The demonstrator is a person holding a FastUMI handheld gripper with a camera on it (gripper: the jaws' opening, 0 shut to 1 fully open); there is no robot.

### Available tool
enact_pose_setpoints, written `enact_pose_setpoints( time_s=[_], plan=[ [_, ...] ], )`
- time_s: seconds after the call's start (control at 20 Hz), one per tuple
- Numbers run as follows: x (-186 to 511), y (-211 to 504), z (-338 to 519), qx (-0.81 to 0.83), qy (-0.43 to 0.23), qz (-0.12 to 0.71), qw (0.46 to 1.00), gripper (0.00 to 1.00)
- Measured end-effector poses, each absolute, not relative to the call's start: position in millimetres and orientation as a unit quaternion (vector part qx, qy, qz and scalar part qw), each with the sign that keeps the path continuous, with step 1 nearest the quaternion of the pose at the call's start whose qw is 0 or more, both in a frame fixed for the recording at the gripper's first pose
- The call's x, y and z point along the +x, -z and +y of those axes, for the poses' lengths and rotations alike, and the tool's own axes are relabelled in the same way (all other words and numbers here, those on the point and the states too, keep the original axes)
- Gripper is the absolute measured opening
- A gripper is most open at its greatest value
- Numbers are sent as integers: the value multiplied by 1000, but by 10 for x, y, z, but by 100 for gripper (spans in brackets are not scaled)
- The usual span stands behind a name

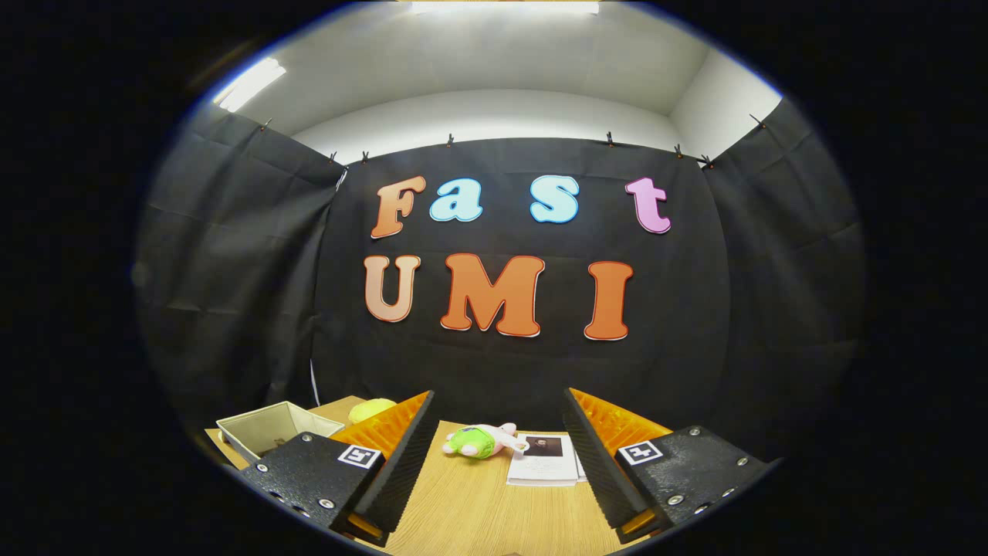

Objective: Open the storage box then place both shoes into the box .Put the left shoe in first, then the right shoe, with the right side of both shoes facing outward in a uniform manner.

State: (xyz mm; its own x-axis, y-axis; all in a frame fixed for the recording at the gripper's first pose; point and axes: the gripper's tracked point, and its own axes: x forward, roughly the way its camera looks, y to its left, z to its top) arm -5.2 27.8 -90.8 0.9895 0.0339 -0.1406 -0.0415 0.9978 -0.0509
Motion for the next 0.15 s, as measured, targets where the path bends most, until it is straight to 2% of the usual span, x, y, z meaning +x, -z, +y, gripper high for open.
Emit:
enact_pose_setpoints(
  time_s=[0.15],
  plan=[
    [-28, 945, 364, -22, -24, 75, 997, 96]
  ],
)
